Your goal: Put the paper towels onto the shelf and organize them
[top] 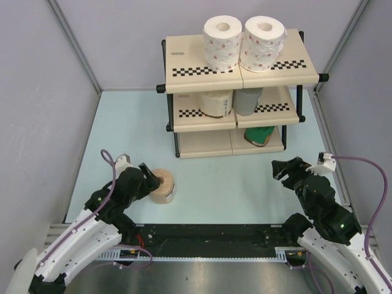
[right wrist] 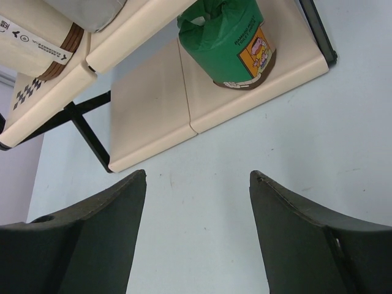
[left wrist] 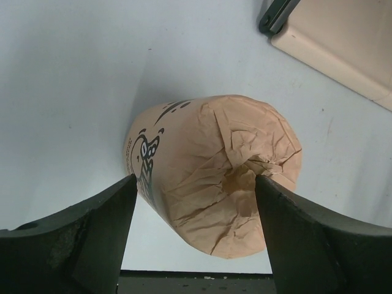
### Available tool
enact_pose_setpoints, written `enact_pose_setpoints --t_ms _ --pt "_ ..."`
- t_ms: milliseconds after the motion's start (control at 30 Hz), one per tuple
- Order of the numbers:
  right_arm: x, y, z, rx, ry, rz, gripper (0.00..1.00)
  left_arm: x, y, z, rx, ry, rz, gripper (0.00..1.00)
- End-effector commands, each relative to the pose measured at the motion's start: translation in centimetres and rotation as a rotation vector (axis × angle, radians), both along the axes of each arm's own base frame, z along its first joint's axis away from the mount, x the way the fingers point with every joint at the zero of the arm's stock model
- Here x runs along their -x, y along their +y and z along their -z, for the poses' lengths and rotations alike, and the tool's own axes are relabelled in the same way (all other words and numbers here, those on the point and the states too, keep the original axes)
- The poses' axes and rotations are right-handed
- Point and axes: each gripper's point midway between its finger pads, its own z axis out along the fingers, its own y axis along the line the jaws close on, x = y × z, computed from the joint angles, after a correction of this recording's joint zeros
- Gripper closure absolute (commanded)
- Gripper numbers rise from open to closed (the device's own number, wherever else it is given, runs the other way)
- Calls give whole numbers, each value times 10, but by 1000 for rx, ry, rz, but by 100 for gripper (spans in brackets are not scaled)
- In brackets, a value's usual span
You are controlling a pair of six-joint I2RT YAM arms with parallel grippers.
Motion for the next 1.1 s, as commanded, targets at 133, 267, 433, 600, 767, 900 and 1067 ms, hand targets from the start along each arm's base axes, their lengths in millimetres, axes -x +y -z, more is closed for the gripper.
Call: enact_pose_setpoints --t_ms 133,267,433,600,767,900,1067 --pt "2 -5 -4 -23 -15 23 27 -2 -3 14 5 9 2 21" --pt "2 -5 -2 -25 -11 25 27 -3 -6 19 13 13 6 30" --pt "2 -5 -2 -29 -13 25 27 -7 -13 22 22 13 28 42" --pt "2 -4 -2 -32 -13 23 27 -13 -30 27 57 -2 91 59" --pt "3 -5 -2 -34 -13 22 27 -22 -57 6 198 -86 152 62" --pt "3 -4 -1 -36 -7 22 27 -36 -72 -34 306 -233 176 63" --pt "3 -2 2 -45 0 21 27 -60 -88 -77 365 -370 193 66"
